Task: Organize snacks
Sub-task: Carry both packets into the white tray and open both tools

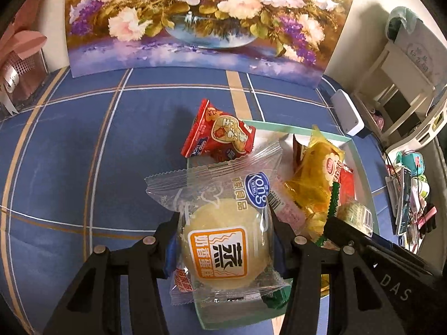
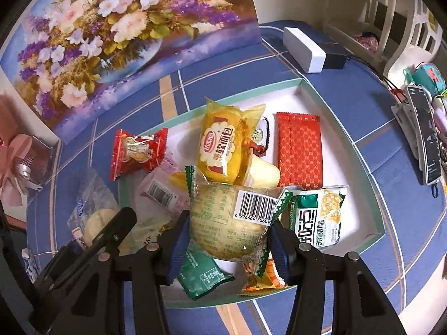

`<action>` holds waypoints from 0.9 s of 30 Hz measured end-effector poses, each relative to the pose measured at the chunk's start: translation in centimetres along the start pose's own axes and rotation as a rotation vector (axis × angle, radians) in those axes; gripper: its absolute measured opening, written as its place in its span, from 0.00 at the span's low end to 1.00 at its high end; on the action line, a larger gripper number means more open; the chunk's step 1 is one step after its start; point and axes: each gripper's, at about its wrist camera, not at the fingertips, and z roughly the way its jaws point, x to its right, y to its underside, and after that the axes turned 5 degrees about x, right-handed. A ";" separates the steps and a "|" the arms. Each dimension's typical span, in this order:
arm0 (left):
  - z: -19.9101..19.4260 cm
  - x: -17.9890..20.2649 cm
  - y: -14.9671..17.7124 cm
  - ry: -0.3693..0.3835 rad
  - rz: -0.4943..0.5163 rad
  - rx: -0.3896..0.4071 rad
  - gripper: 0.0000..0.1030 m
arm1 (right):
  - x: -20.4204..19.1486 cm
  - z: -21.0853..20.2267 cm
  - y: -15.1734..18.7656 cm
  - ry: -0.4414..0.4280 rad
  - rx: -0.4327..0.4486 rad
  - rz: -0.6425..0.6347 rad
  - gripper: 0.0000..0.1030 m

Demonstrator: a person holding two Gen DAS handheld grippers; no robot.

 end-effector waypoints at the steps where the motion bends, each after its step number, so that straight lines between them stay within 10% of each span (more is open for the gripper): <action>1: 0.3 0.0 0.0 0.003 -0.001 -0.003 0.53 | 0.1 0.2 0.0 0.002 -0.005 0.003 0.54; 27: 2.5 0.5 0.4 -0.009 0.010 -0.070 0.53 | 0.4 1.6 -0.2 0.040 -0.038 0.011 0.55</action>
